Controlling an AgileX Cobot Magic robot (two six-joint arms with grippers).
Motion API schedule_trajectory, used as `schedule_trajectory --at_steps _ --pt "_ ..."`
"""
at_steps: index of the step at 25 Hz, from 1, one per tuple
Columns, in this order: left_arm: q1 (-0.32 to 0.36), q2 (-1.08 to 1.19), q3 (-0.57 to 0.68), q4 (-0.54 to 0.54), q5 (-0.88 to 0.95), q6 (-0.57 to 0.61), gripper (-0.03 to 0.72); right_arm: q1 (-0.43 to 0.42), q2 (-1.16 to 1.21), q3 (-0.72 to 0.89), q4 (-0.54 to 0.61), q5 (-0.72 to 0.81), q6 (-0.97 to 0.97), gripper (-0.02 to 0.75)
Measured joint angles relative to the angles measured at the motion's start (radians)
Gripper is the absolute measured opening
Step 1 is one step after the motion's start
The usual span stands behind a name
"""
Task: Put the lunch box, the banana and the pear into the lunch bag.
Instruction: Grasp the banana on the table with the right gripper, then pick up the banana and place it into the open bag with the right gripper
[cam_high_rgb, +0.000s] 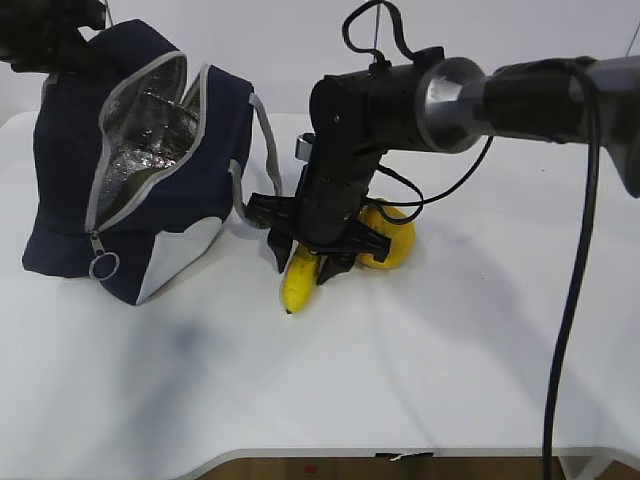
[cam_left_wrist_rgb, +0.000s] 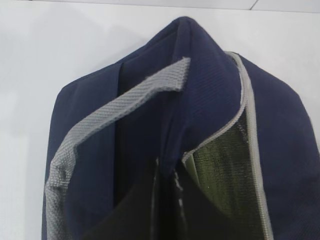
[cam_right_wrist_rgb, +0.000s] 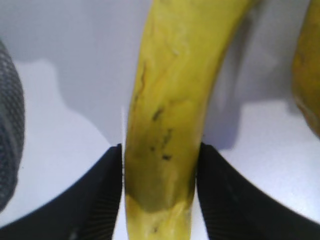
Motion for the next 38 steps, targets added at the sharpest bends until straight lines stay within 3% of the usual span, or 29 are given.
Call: schedule_trajectory --at_steps 4,15,24,29,32,38 --pt "0.000 0.000 0.000 0.000 0.000 0.000 -0.006 0.000 0.000 0.000 -0.007 -0.003 0.000 0.293" --pt "0.000 0.000 0.000 0.000 0.000 0.000 -0.006 0.000 -0.008 -0.043 -0.042 0.066 -0.083 0.286" --pt "0.000 0.000 0.000 0.000 0.000 0.000 -0.006 0.000 -0.027 -0.309 -0.109 0.308 -0.240 0.286" --pt "0.000 0.000 0.000 -0.010 0.002 0.000 -0.006 0.000 -0.027 -0.489 -0.153 0.357 -0.330 0.286" --pt "0.000 0.000 0.000 -0.037 0.002 0.000 -0.006 0.000 -0.029 -0.602 -0.127 0.362 -0.379 0.286" --pt "0.000 0.000 0.000 -0.104 0.004 0.000 -0.006 0.000 -0.040 -0.734 0.050 0.370 -0.483 0.286"
